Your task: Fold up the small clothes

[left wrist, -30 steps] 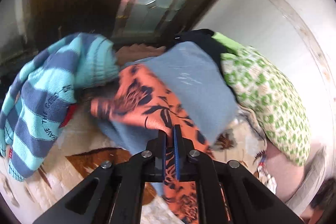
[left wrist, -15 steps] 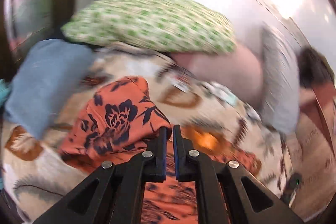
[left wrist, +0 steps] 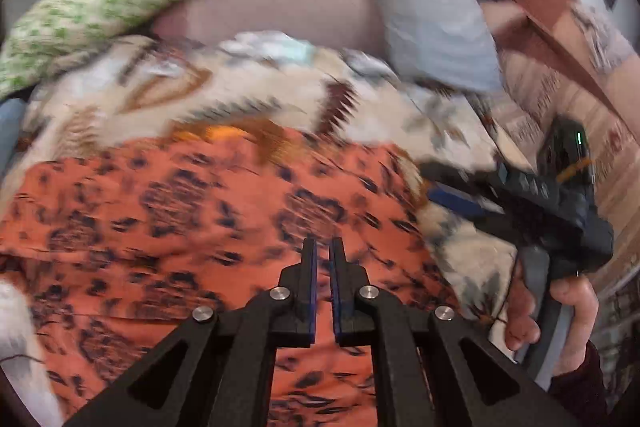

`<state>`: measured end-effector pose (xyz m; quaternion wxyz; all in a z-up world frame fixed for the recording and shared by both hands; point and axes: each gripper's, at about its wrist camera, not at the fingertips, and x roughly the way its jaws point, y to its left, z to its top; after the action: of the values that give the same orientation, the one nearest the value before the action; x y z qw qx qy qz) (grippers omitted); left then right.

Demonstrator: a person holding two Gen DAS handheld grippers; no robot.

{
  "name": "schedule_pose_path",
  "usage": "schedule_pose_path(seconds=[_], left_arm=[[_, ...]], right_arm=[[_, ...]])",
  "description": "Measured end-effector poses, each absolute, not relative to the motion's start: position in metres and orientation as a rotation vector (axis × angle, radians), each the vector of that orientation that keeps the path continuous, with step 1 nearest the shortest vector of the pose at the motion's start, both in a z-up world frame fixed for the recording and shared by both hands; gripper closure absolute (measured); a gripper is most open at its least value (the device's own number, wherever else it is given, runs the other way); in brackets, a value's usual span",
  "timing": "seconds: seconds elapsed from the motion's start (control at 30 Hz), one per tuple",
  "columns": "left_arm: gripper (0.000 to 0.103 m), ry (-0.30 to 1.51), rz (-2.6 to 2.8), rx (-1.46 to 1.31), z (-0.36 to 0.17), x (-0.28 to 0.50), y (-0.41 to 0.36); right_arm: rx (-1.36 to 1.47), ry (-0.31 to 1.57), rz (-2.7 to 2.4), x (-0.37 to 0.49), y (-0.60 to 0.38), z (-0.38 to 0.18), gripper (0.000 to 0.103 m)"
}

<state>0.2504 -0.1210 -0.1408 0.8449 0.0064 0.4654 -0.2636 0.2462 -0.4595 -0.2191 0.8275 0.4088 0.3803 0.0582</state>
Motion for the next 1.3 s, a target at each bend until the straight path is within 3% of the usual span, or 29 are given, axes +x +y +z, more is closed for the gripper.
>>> schedule_pose_path(seconds=[0.07,0.1,0.13,0.2,0.37,0.53,0.83,0.9,0.93,0.97,1.23,1.3], left_arm=[[0.071,0.894,-0.407,0.026,-0.130,0.261,-0.083],[0.051,0.849,-0.294,0.057,-0.127,0.266,-0.060],[0.046,0.807,-0.209,0.076,-0.126,0.269,-0.044],[0.046,0.732,-0.037,0.101,-0.129,0.276,-0.003],[0.046,0.744,0.119,-0.058,-0.159,0.293,0.064],[0.046,0.785,0.176,-0.087,-0.187,0.306,0.094],[0.046,0.779,0.173,-0.149,-0.185,0.310,0.116],[0.046,0.775,0.186,-0.157,-0.185,0.310,0.118],[0.046,0.772,0.191,-0.160,-0.184,0.311,0.119],[0.046,0.769,0.196,-0.163,-0.183,0.310,0.120],[0.046,0.718,0.207,-0.136,-0.171,0.300,0.116],[0.038,0.707,0.201,-0.121,-0.169,0.296,0.111]], right_arm=[[0.845,0.837,0.177,0.250,-0.441,-0.219,0.042],[0.836,0.848,0.215,0.252,-0.432,-0.219,0.042],[0.829,0.862,0.249,0.254,-0.423,-0.221,0.041],[0.846,0.889,0.291,0.263,-0.409,-0.226,0.041],[0.861,0.944,0.348,0.297,-0.375,-0.240,0.039],[0.841,0.970,0.350,0.346,-0.362,-0.255,0.039],[0.800,0.984,0.413,0.388,-0.339,-0.281,0.038],[0.739,0.985,0.424,0.386,-0.325,-0.275,0.056],[0.722,0.988,0.432,0.383,-0.319,-0.272,0.089],[0.715,0.983,0.428,0.380,-0.314,-0.268,0.097],[0.697,0.756,0.343,0.310,-0.338,-0.187,0.097],[0.711,0.698,0.277,0.282,-0.365,-0.169,0.097]])
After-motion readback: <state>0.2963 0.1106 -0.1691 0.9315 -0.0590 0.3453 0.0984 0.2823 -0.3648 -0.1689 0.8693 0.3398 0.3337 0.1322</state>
